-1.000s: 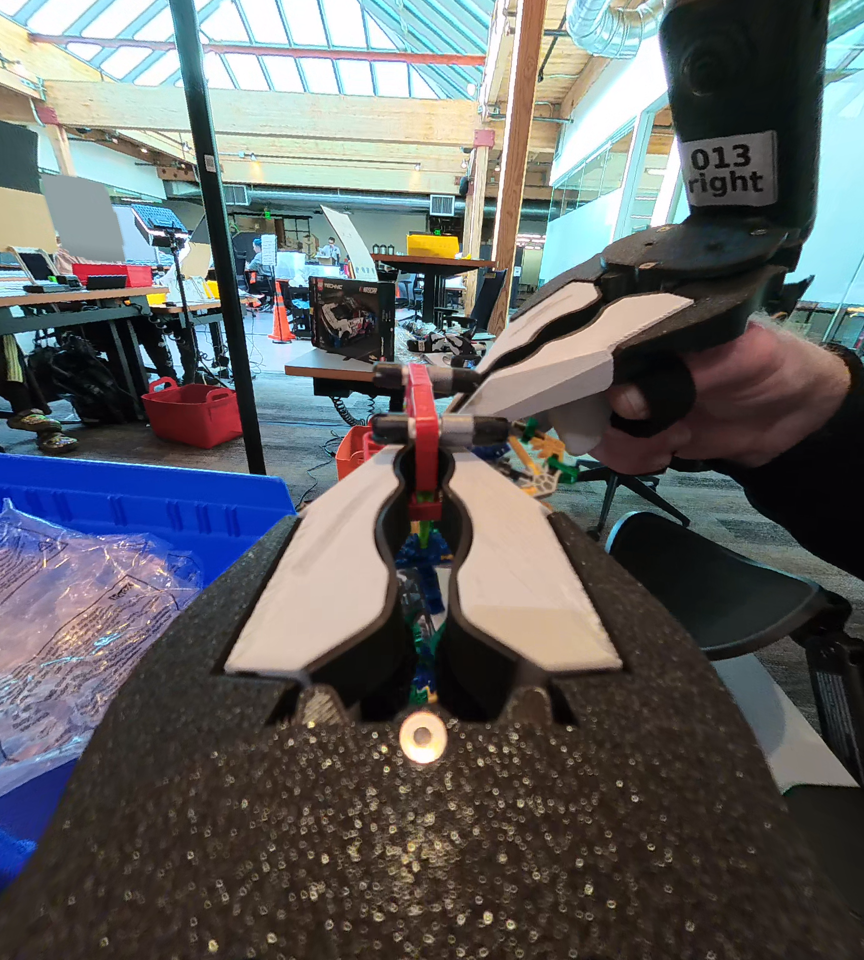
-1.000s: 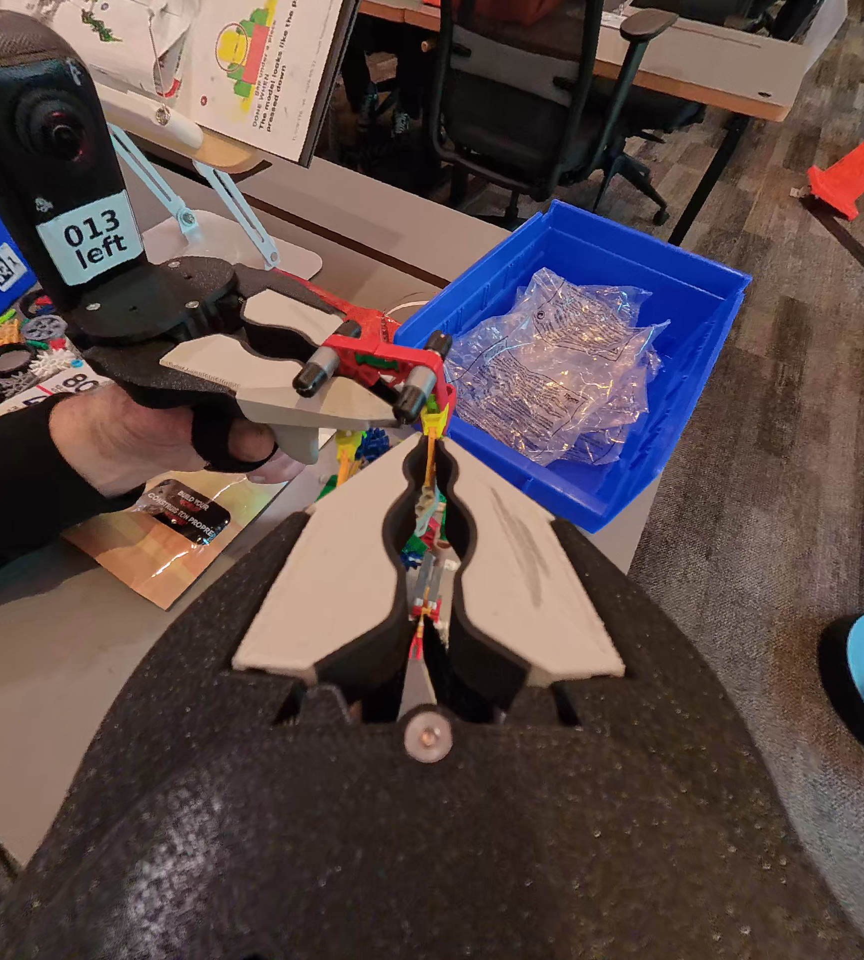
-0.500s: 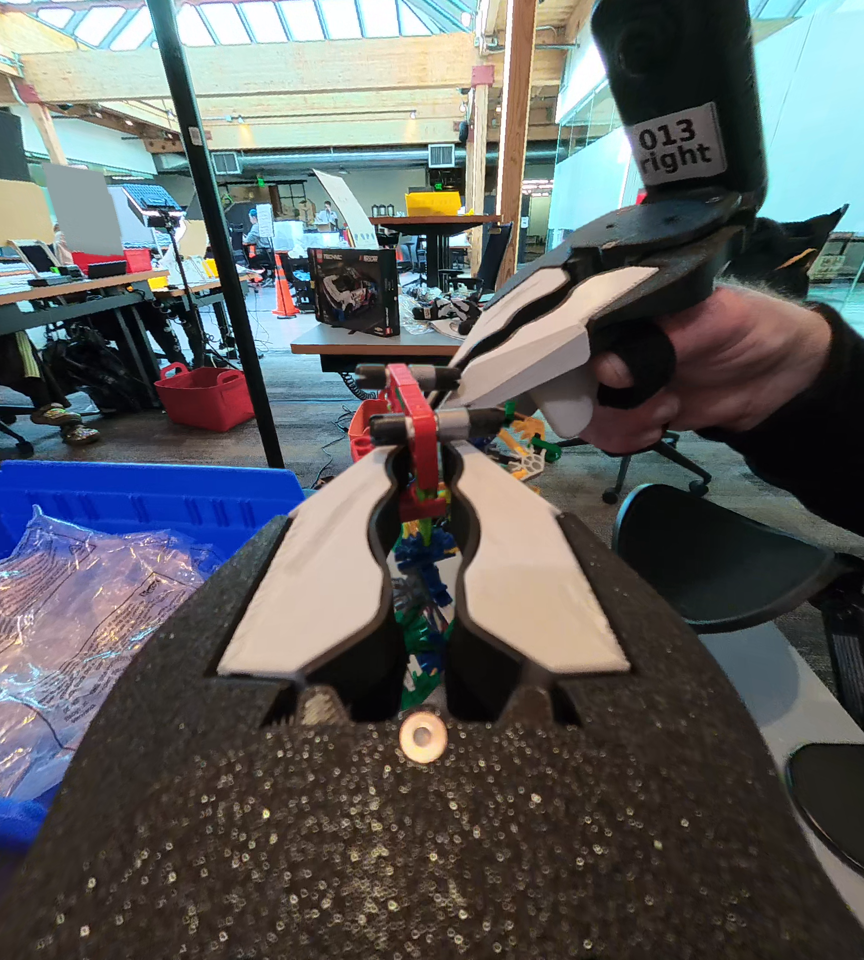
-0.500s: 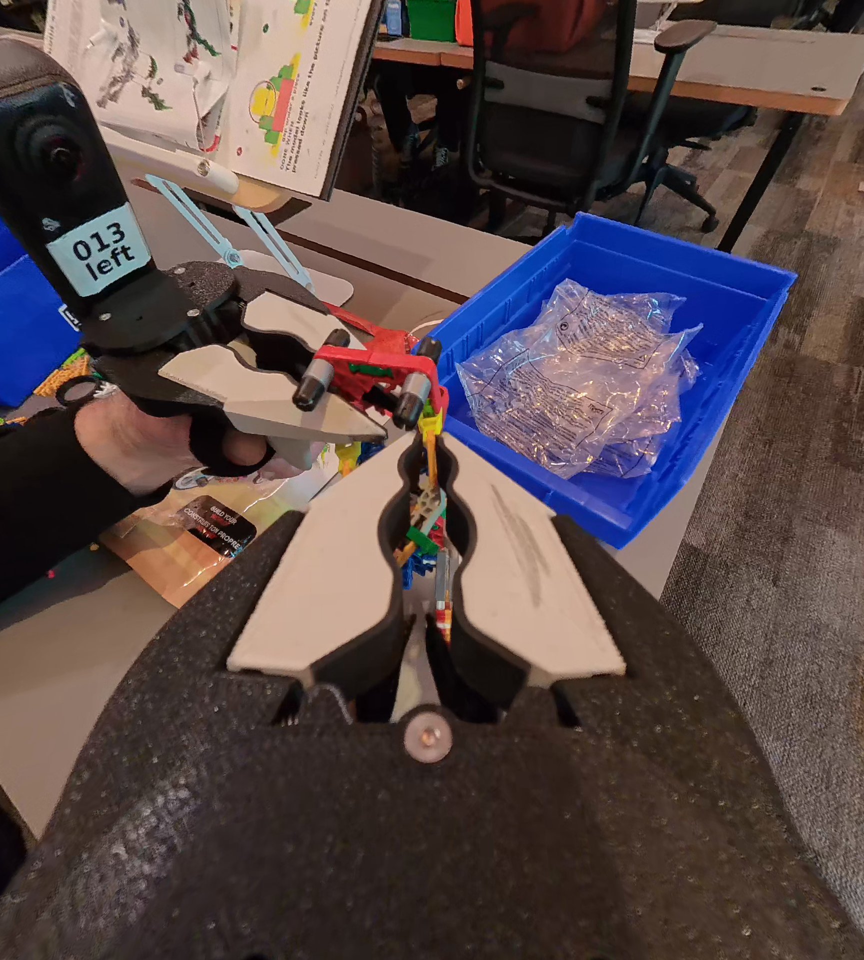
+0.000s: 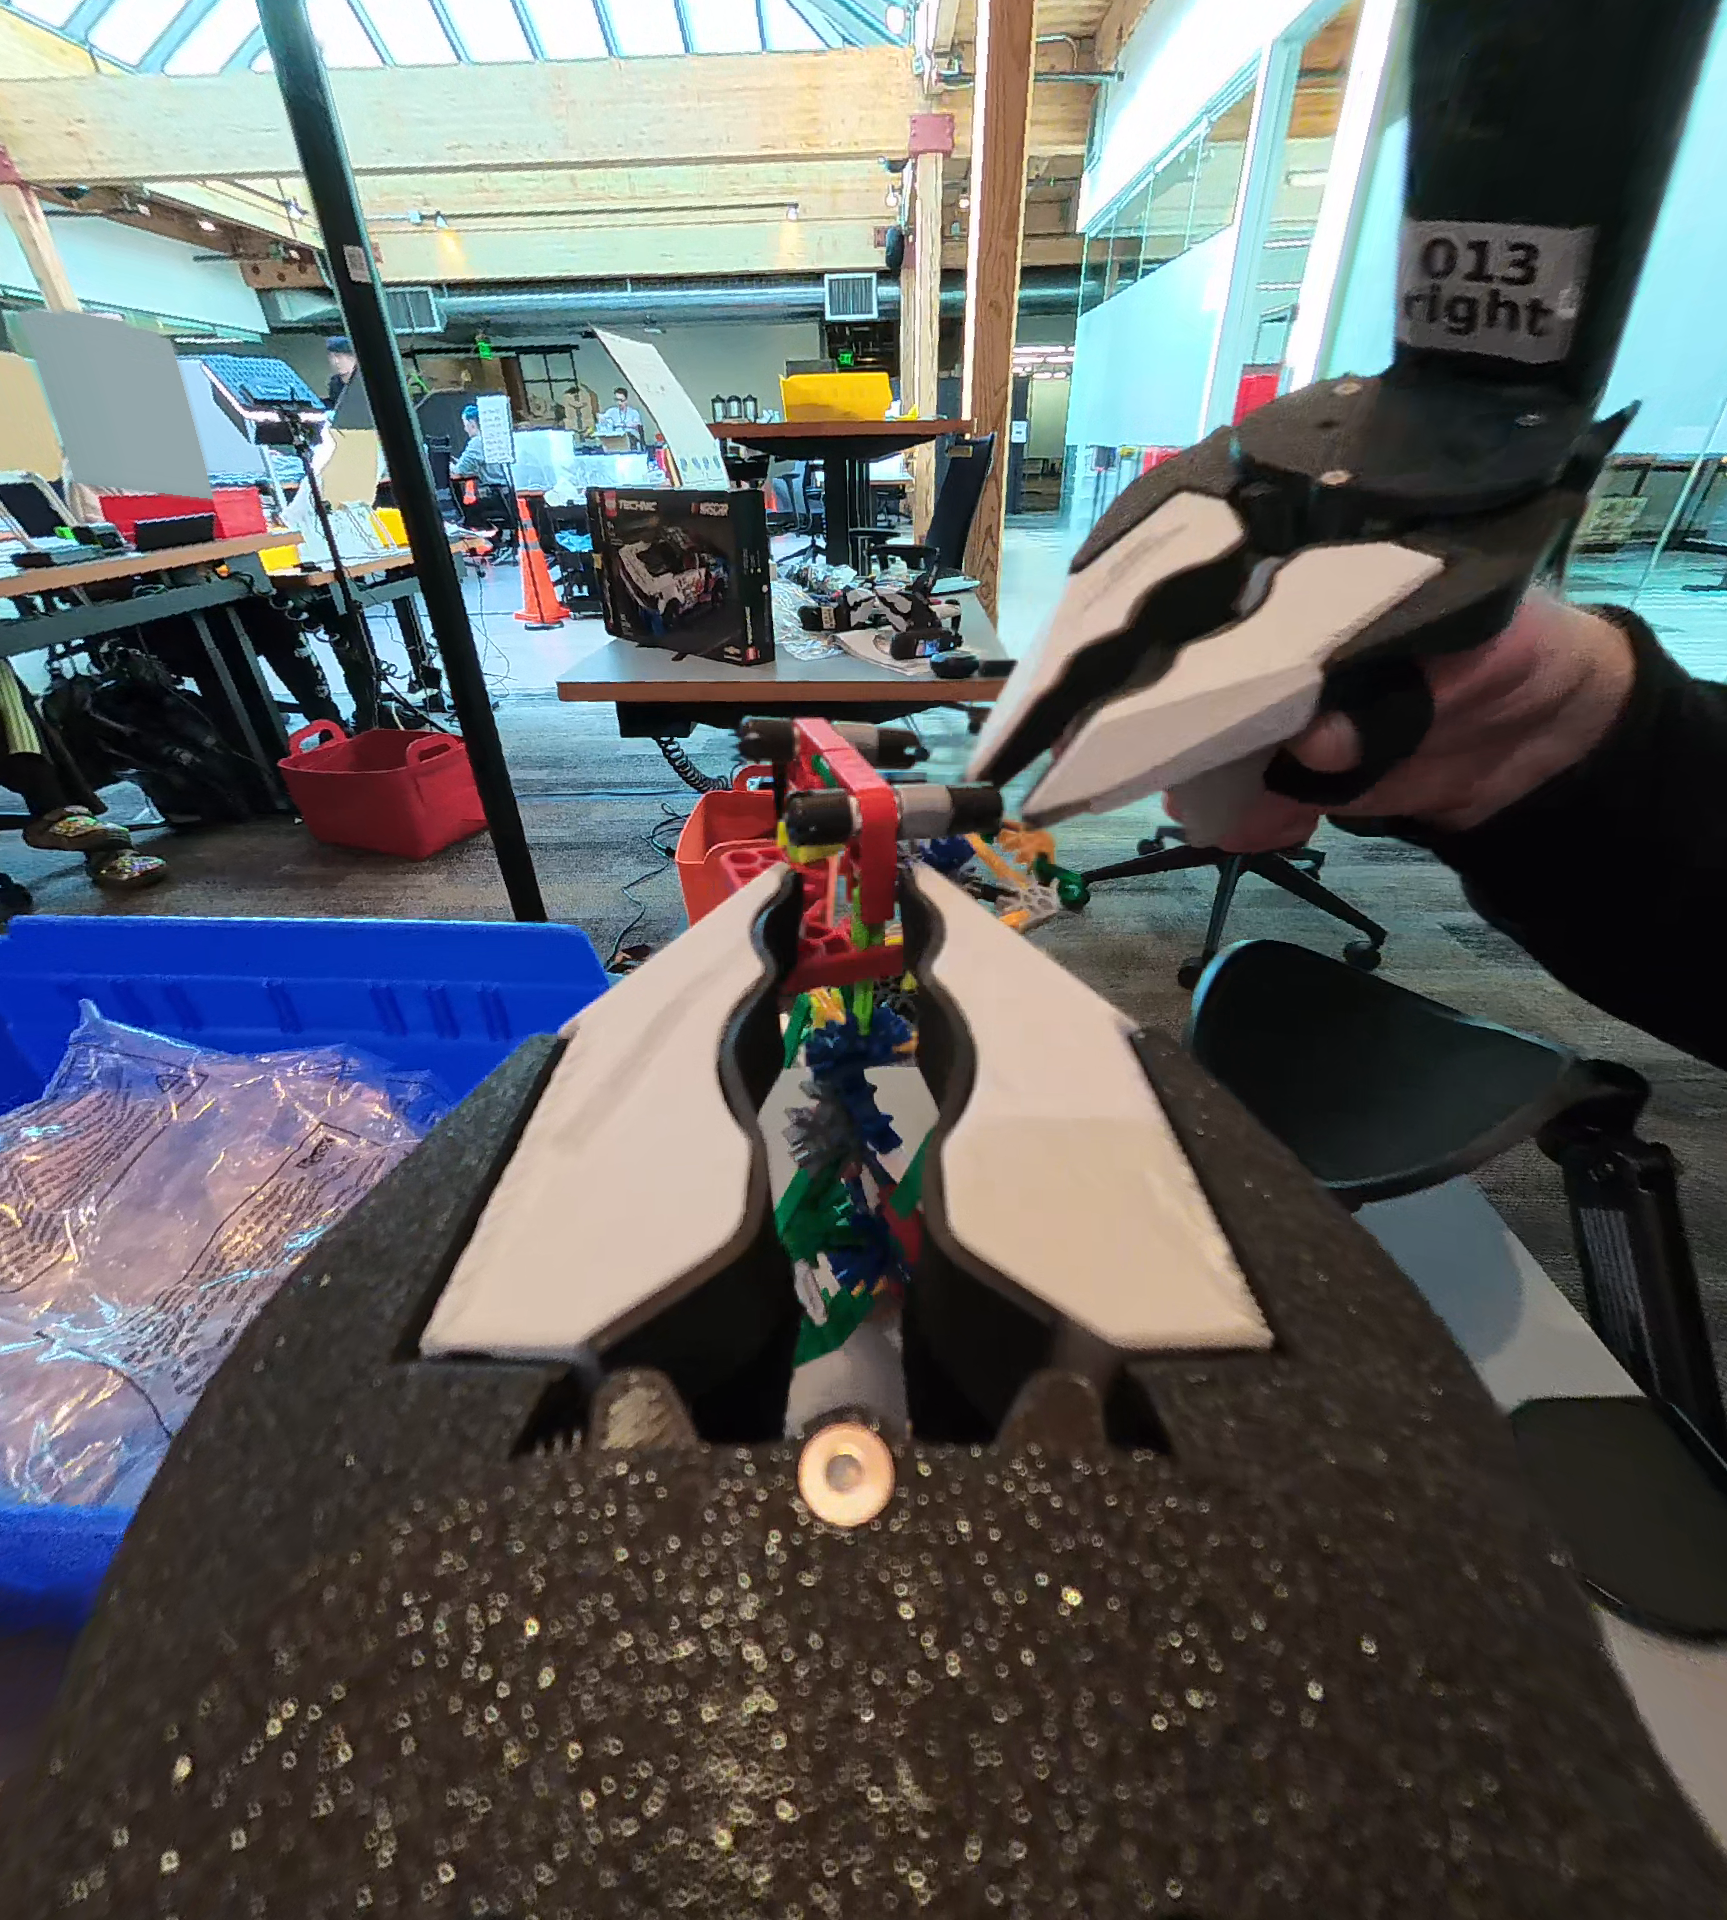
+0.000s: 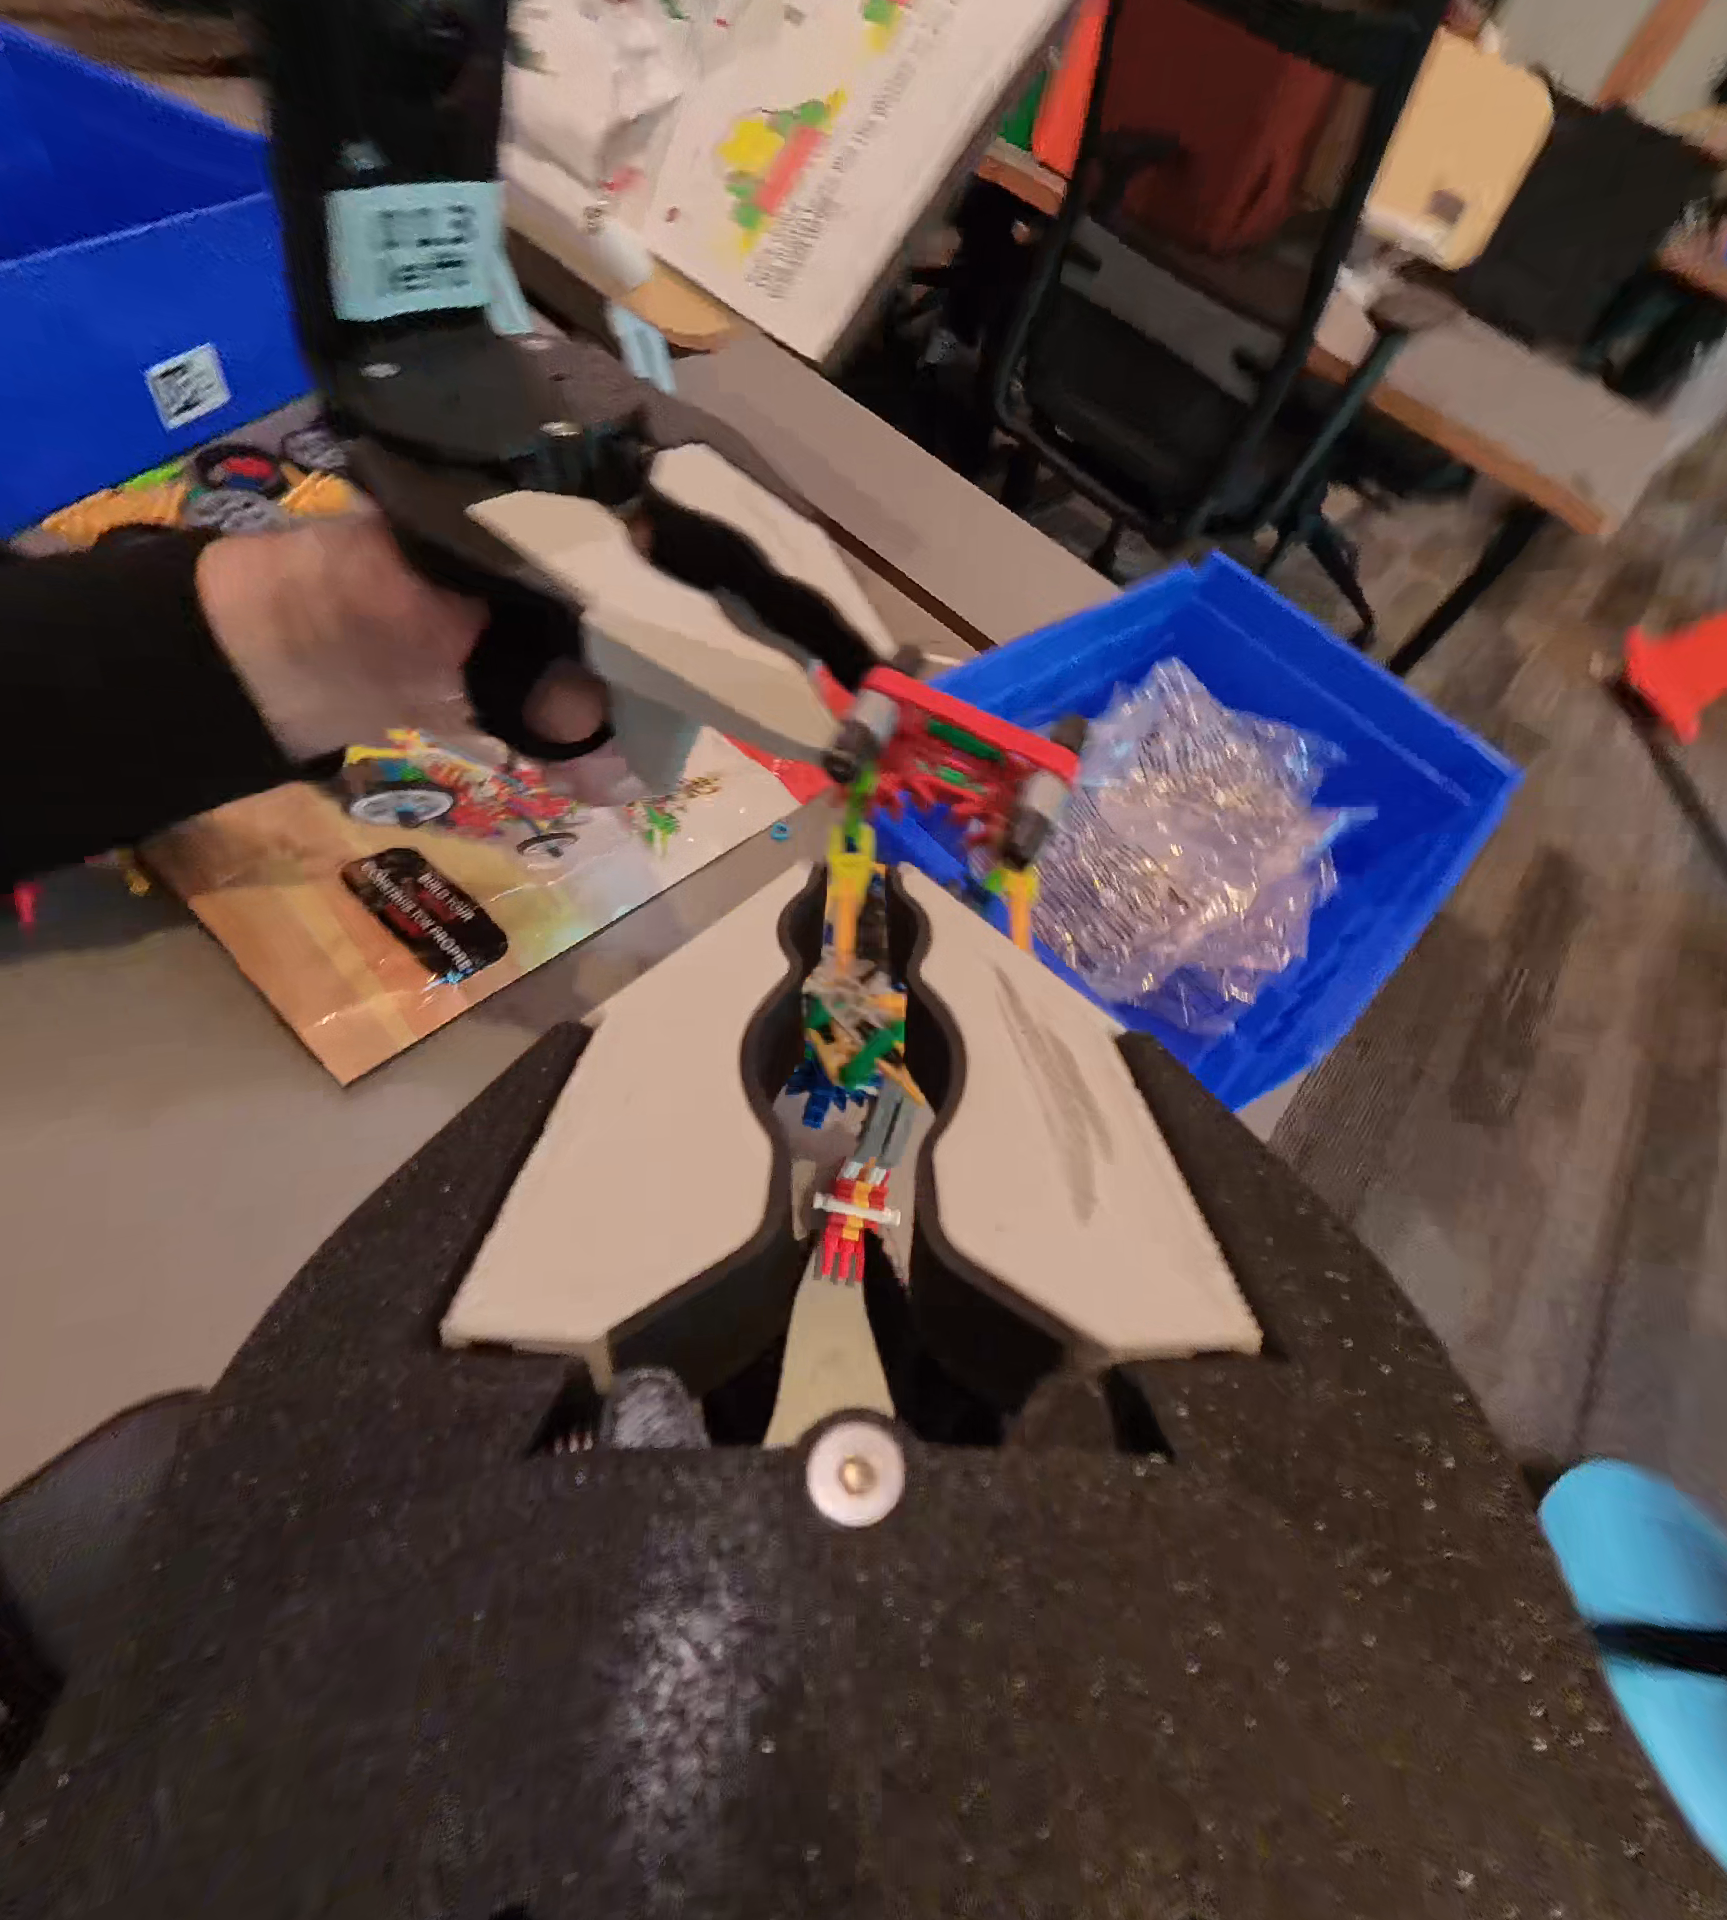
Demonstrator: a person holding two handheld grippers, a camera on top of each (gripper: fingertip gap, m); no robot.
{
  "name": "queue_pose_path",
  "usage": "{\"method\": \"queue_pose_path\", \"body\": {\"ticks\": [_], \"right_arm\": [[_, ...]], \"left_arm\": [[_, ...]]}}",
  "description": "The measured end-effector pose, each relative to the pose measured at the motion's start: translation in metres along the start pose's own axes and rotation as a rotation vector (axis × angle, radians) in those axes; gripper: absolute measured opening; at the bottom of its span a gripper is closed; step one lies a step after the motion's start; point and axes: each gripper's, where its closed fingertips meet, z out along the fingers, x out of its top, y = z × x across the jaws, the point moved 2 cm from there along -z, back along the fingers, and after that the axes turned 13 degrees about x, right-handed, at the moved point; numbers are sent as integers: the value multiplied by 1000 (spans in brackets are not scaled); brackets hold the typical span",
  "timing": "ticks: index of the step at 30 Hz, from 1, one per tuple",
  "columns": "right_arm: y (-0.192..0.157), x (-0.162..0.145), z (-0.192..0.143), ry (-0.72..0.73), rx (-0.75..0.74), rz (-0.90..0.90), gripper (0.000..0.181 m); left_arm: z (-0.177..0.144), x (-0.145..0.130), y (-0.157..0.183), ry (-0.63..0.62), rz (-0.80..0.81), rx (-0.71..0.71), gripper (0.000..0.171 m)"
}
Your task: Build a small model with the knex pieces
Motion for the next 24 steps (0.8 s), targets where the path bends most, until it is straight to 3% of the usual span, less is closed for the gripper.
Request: {"method": "queue_pose_path", "body": {"ticks": [4, 13, 18, 24], "right_arm": [[-17, -4, 14, -154, -31, -199, 9], [-2, -10, 31, -336, -191, -353, 12], [3, -17, 34, -415, -222, -372, 11], [5, -17, 33, -384, -186, -314, 5]], "left_arm": [[-12, 1, -4, 3, 1, 8, 16], [-10, -4, 0, 0, 23, 8, 11], [-10, -2, 2, 1, 22, 2, 10], [-8, -4, 3, 0, 28, 9, 11]]}}
